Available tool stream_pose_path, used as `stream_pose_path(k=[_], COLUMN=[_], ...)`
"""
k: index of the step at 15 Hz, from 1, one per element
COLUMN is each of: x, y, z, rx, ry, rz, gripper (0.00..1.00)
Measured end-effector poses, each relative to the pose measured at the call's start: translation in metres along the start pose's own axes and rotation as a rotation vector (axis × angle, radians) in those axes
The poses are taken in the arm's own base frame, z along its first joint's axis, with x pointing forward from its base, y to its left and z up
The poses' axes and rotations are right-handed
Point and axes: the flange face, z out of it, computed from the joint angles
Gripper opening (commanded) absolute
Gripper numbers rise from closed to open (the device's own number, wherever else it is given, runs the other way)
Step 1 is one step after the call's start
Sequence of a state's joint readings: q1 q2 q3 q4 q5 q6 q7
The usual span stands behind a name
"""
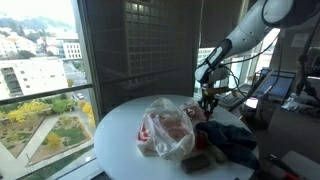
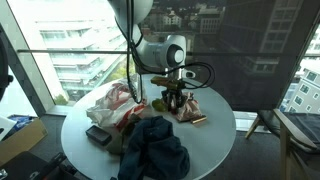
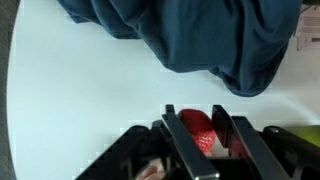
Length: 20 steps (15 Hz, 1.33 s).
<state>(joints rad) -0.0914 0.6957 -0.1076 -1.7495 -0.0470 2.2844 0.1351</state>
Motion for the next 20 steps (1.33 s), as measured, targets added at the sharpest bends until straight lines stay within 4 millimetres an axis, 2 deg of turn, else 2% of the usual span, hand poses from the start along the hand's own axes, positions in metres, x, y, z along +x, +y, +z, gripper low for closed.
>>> stream_pose_path(k=[1,2,3,5,8,9,12,18,20], x=[0.005,0.008,0.011,0.014,0.014,0.013,0.011,0.005,0.001], y=[0.0,-0.002,-0.005,-0.013,-0.026,-0.03,-0.036,-0.044,-0.046], z=[0.007,0.014,0.02,0.025,0.024,0.023,0.016,-0.035,-0.039], rx=[0.002,0.01,0.022,0.059,0.136,0.157,0.18,0.183,0.183], ry=[-0.003,-0.007,-0.01,-0.003,-0.001,-0.002,0.007,0.067,0.067], rz=[-0.008,-0.014,-0.02,-0.025,-0.031,-0.033,-0.038,-0.023,-0.023], gripper=[0.23,0.38,0.66,0.74,0.96,0.99,1.0,1.0,1.0])
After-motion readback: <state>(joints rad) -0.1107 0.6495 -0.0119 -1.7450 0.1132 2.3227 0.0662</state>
